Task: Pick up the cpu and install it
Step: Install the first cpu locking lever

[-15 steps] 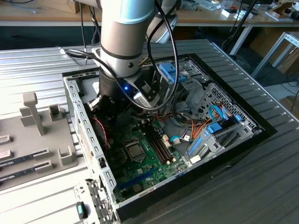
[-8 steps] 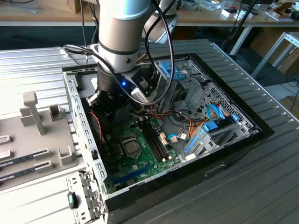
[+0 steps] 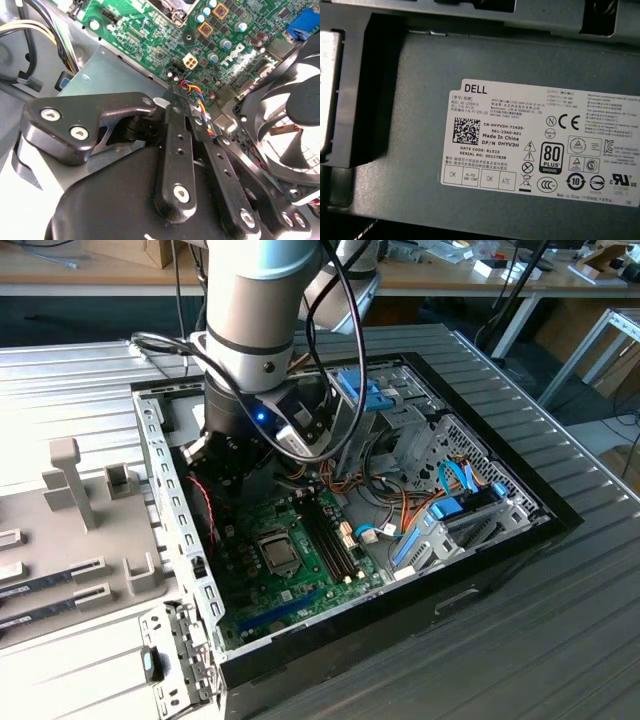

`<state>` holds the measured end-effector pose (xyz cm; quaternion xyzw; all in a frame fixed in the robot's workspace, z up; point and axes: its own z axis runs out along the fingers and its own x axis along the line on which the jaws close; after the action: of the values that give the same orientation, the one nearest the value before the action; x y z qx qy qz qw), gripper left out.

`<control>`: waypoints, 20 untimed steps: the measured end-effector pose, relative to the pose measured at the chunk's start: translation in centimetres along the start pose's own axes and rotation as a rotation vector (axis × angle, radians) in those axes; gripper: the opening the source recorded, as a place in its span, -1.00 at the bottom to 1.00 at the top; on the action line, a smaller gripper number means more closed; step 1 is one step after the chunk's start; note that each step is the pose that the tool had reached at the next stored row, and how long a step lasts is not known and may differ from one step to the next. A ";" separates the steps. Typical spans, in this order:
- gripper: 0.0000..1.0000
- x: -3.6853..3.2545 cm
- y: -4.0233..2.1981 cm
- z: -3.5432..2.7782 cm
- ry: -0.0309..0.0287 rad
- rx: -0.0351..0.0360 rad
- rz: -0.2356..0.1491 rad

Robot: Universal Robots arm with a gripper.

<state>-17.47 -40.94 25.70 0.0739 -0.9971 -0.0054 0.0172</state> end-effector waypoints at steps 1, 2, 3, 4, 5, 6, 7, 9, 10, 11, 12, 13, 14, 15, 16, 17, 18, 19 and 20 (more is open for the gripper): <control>-0.80 0.01 -0.01 0.00 -0.0001 -0.0002 0.000; -0.80 0.01 -0.08 0.01 -0.0001 -0.0005 0.000; -0.80 0.01 -0.19 0.00 0.0001 -0.0002 0.000; -0.80 -0.08 -0.38 0.00 0.0002 -0.0003 0.000; -0.80 -0.20 -0.53 0.00 0.0010 -0.0003 0.000; -0.80 -0.41 -0.76 -0.01 0.0026 -0.0006 0.000; -0.80 -0.60 -0.92 -0.03 0.0040 -0.0007 0.000; -0.80 -0.99 -1.21 -0.04 0.0066 -0.0011 0.000; -0.80 -1.25 -1.47 -0.06 0.0081 -0.0013 0.000; -0.80 -1.48 -1.73 -0.07 0.0097 -0.0015 0.000; -0.80 -1.61 -1.96 -0.08 0.0106 -0.0016 0.000; -0.80 -1.67 -2.13 -0.09 0.0112 -0.0016 0.000; -0.80 -1.74 -2.32 -0.13 0.0117 -0.0016 0.000; -0.80 -1.78 -2.41 -0.17 0.0117 -0.0018 0.000; -0.80 -1.83 -2.57 -0.25 0.0119 -0.0018 0.000; -0.80 -1.83 -2.68 -0.29 0.0119 -0.0018 0.000; -0.80 -1.81 -2.90 -0.32 0.0118 -0.0019 0.000; -0.80 -1.77 -3.13 -0.33 0.0118 -0.0019 0.000; -0.80 -1.73 -3.43 -0.34 0.0119 -0.0018 0.000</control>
<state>-15.25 -44.08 25.93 0.0737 -0.9970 -0.0059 0.0232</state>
